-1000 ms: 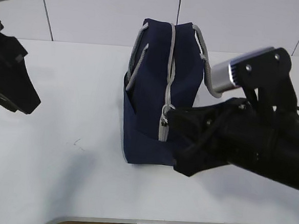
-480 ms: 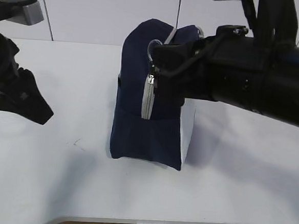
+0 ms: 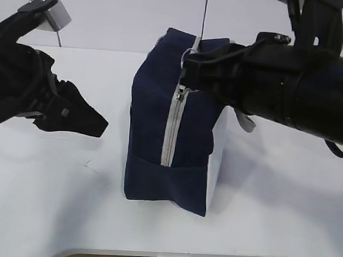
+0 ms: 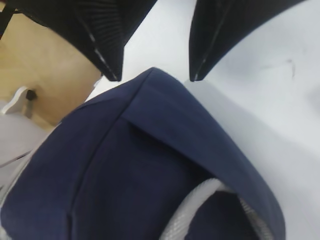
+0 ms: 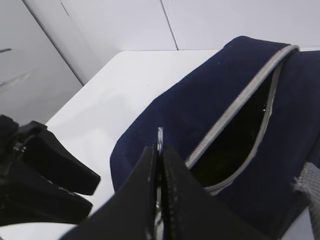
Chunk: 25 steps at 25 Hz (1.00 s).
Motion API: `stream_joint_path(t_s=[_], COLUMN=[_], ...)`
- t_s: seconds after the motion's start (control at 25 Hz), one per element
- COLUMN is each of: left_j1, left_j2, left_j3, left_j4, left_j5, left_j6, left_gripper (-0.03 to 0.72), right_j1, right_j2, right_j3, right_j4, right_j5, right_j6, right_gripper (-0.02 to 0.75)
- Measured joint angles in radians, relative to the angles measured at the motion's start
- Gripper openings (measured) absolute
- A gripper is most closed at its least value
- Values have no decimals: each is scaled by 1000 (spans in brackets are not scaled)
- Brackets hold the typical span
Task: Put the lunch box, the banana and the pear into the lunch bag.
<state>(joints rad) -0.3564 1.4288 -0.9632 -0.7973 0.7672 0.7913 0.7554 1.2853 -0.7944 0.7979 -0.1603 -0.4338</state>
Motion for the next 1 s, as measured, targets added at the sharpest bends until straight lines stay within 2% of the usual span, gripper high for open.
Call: stream_joint_path(t_s=[0.2, 0.36, 0.56, 0.84, 0.92, 1.0], left_j1=[-7, -52, -107, -126, -126, -126], left_j2=[27, 29, 29, 64, 85, 95], left_j3=[0, 0, 0, 0, 0, 0], left_j4=[-78, -127, -182, -295, -350, -377], left_j5=[-2, -32, -166, -248, -243, -236], left_j6=[108, 177, 209, 275, 326, 350], left_gripper=[340, 341, 342, 337, 300, 210], right_j1=[0, 0, 0, 0, 0, 0], right_j2=[4, 4, 6, 6, 6, 6], right_j3=[-44, -75, -77, -79, -79, -79], right_j4=[48, 57, 58, 58, 58, 59], right_j5=[0, 2, 13, 26, 26, 26], right_j6=[-50, -78, -84, -86, -86, -86], right_gripper=[-10, -10, -10, -10, -10, -10])
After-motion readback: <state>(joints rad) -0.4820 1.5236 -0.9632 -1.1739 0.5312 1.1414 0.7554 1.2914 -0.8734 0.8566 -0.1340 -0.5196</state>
